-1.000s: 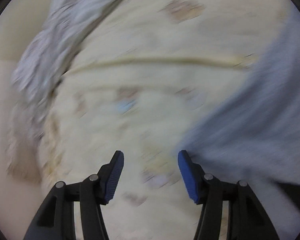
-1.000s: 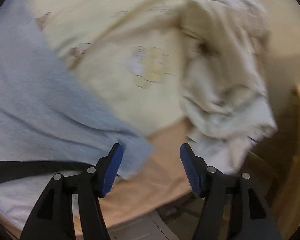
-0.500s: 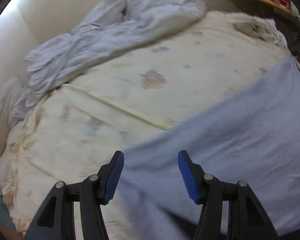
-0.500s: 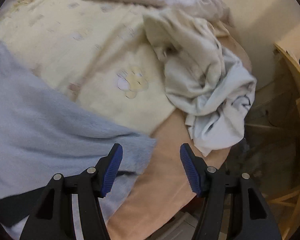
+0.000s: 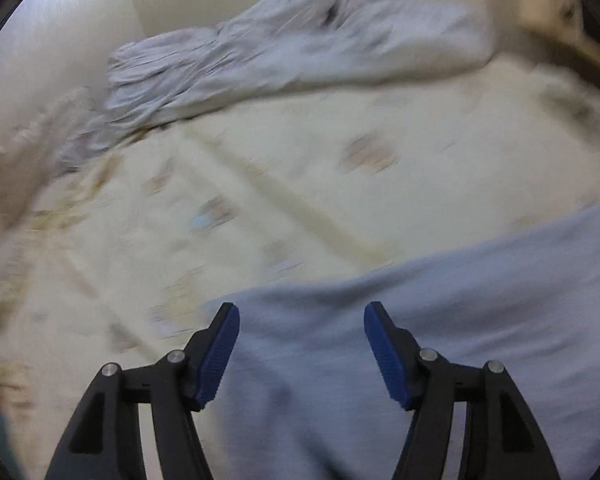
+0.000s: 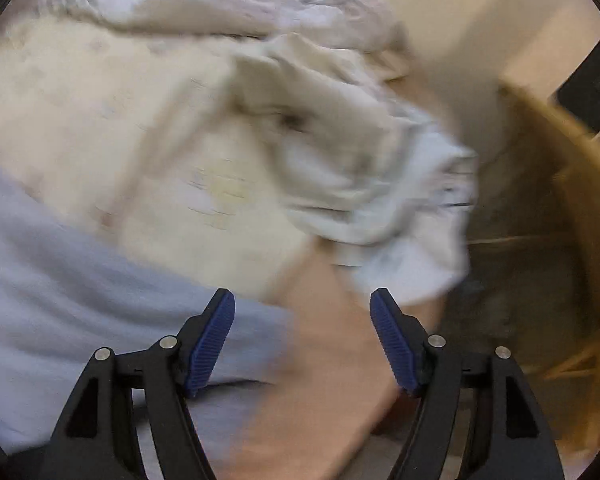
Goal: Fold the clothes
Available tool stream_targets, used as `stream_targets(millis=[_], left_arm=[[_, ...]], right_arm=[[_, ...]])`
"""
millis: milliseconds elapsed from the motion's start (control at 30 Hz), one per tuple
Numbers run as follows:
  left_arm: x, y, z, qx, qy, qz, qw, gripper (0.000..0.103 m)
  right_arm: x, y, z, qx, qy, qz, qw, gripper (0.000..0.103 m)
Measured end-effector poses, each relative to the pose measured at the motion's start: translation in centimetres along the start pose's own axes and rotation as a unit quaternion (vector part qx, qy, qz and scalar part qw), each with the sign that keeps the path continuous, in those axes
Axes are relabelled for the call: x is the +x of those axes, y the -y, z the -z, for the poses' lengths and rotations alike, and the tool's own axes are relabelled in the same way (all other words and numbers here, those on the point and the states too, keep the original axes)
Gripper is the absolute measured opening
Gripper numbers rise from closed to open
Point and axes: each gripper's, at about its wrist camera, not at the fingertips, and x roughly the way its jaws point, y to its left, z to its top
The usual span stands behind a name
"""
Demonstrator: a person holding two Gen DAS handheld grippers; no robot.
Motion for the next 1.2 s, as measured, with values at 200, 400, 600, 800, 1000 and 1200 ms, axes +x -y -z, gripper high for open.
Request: stream_targets(millis=[200,400,600,800,1000,1200], left_arm=[[3.1,2.5,2.2,0.06,-0.079,-0.085,0.9914,0.067],[-3.3,1.2,3.0,-0.071,-0.061,0.012,0.9955,0.067],[-11.8,7.6,8.2,-0.092,-0.055,0.148,0.9832,0.067],[-11.4,12.6,13.8,0.041,-0.136,0.125,0.9819,0.067],[-13.6,10.6,15.3,-0.005,-0.122,0.118,0.9855,0.068],[-14.3,7.8,15.7,-0.1,-0.086,0.203,0.9703,0.068]], right_arm=[[4.0,-0.3,0.2,-0.036,-0.07,0.067,0.995,0.074],[-6.4,-2.0,2.7,0.017,0.016,-0.069,0.997,0.076],[-12.9,-12.5,7.5,0.003,0.025,-0.295,0.955,0.085],[-12.9,-22.8,12.9,-0.163,-0.005,-0.238,0.958,0.085],[-12.3,-16.1,15.0,-0.049,-0.017,-0.175,0.983,0.095],[-18.6,-20.0,13.9,-0.036,0.042,-0.25,0.967,0.096]])
